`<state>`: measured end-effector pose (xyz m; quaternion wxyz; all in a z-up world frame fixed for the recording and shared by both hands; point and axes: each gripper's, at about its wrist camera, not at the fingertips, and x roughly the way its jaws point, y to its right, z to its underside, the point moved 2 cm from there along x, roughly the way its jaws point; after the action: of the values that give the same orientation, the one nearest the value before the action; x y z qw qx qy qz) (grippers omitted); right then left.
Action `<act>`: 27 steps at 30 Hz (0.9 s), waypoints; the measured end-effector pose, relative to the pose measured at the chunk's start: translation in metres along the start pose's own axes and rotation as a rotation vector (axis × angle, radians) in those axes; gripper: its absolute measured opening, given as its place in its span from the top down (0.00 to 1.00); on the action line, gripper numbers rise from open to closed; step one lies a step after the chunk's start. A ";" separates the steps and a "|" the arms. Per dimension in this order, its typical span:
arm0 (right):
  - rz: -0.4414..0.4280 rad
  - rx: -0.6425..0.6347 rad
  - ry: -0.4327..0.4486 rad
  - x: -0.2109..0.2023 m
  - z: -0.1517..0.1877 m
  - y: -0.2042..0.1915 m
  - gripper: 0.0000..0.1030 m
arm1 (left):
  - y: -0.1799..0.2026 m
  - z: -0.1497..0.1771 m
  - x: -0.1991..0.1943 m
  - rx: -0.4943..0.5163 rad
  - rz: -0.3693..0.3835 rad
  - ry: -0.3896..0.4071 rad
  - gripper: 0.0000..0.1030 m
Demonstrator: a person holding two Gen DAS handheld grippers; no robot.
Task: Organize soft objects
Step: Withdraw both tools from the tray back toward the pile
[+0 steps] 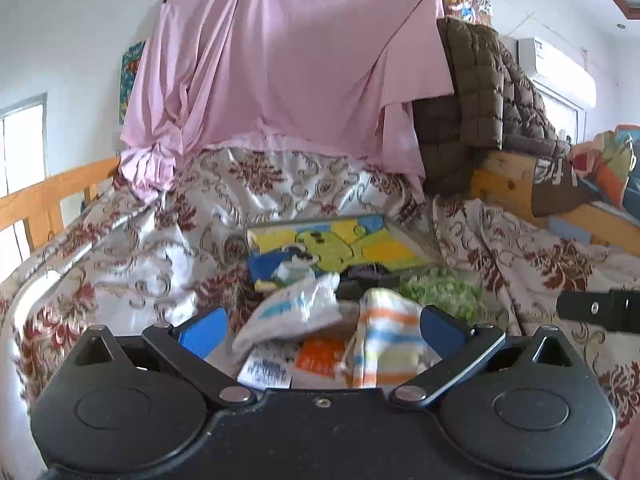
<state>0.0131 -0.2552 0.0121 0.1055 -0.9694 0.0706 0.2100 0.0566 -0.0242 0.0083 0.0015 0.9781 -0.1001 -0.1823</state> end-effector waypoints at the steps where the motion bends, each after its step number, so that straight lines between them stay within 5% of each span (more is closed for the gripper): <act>1: 0.005 -0.006 -0.003 -0.001 0.001 -0.001 0.00 | -0.001 0.005 0.000 -0.001 0.001 -0.014 0.01; 7: 0.080 -0.067 -0.095 0.004 0.010 -0.007 0.00 | -0.001 0.029 0.006 0.021 -0.014 -0.119 0.01; 27: 0.128 -0.172 -0.258 0.034 0.023 -0.016 0.00 | -0.005 0.037 0.027 0.016 -0.079 -0.259 0.01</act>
<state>0.0377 -0.2373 -0.0200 0.0166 -0.9334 0.0999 0.3441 0.0689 -0.0235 -0.0362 -0.0264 0.9495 -0.0625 -0.3064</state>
